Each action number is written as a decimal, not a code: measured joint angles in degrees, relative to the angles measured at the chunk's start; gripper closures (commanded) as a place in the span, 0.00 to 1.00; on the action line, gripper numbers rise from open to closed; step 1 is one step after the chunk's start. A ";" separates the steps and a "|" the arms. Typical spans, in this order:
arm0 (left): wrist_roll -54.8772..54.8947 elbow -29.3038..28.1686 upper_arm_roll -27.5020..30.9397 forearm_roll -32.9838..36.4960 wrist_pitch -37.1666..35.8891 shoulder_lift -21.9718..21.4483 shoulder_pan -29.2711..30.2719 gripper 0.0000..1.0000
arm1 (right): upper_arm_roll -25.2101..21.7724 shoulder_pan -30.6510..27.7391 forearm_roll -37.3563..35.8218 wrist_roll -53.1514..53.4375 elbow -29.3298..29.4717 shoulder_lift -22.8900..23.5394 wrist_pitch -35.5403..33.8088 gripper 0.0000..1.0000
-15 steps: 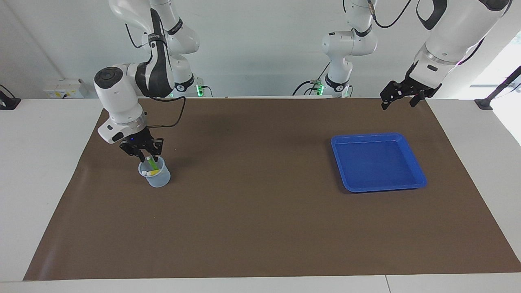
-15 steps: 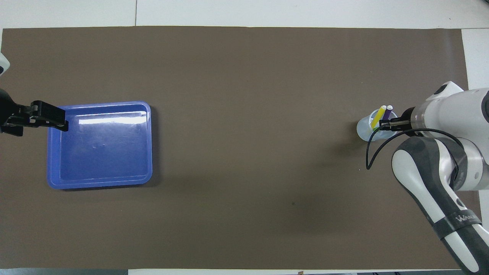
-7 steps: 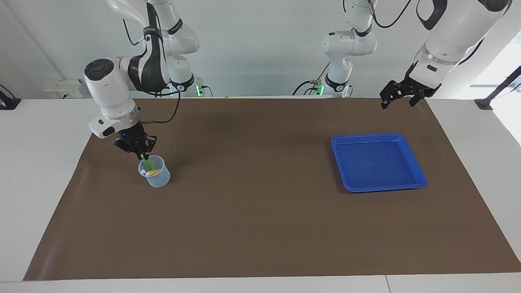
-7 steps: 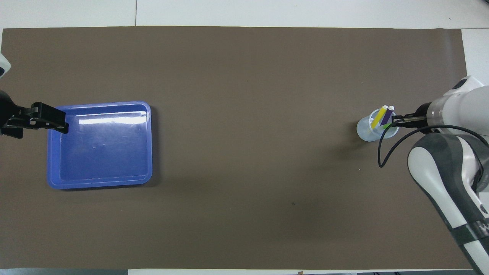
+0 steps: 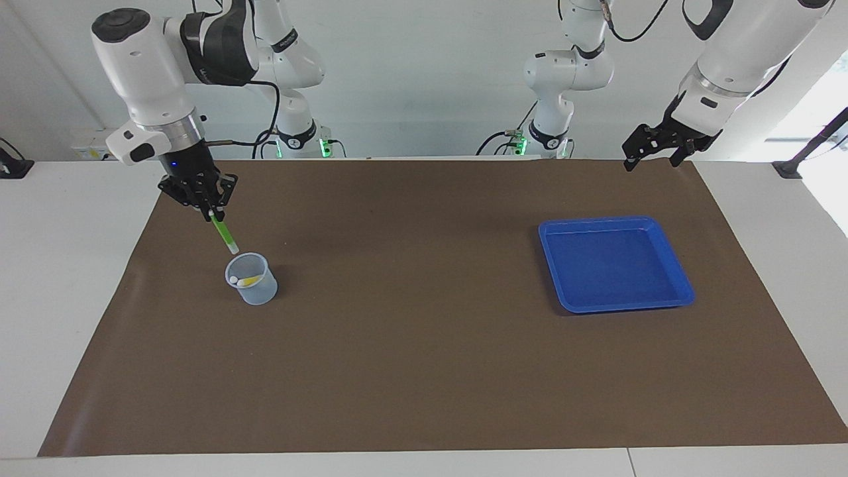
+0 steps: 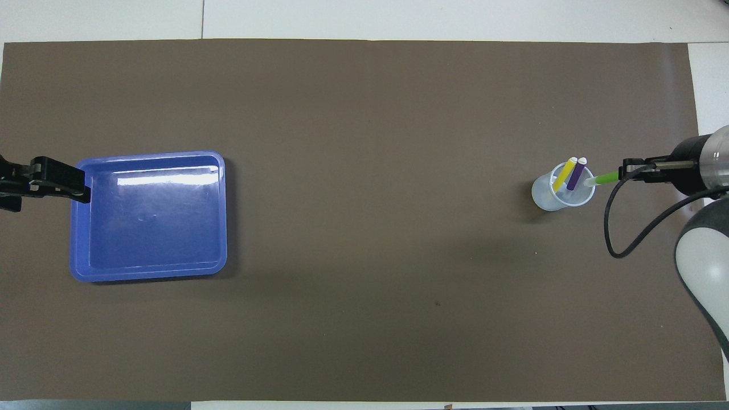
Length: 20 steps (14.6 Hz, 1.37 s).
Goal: Right arm passes pens to left for tray arrangement
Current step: 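Lift the green pen with the right gripper while the left gripper opens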
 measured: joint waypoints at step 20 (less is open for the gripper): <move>-56.02 -10.89 -0.42 -38.69 14.67 -3.58 3.12 0.00 | 30.62 0.75 30.94 81.46 17.86 15.89 19.30 1.00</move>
